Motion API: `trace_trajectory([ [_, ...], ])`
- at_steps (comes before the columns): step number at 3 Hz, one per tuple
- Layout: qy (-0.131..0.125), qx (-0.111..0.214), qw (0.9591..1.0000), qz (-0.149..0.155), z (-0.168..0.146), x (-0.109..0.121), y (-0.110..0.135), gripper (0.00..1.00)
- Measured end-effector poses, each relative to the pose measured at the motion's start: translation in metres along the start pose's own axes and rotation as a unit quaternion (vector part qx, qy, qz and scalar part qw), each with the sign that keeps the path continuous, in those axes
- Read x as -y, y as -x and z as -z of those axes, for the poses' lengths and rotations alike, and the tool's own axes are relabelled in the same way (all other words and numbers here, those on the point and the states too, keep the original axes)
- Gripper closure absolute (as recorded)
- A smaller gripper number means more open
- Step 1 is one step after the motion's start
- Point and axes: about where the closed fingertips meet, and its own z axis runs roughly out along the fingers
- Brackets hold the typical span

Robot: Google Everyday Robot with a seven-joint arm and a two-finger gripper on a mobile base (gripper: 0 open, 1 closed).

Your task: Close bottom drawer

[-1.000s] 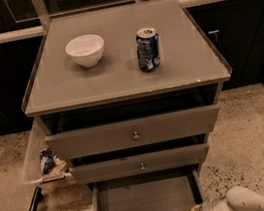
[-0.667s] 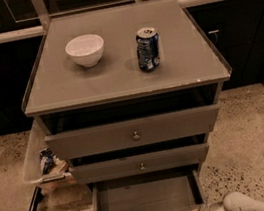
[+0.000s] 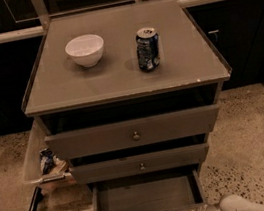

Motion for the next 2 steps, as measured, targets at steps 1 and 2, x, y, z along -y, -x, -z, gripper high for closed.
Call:
trace_trajectory([
  [1, 0.000, 0.000, 1.0000, 0.000, 0.0000, 0.0000, 0.0000, 0.58],
  [2, 0.000, 0.000, 1.0000, 0.000, -0.0001, -0.0001, 0.0000, 0.35],
])
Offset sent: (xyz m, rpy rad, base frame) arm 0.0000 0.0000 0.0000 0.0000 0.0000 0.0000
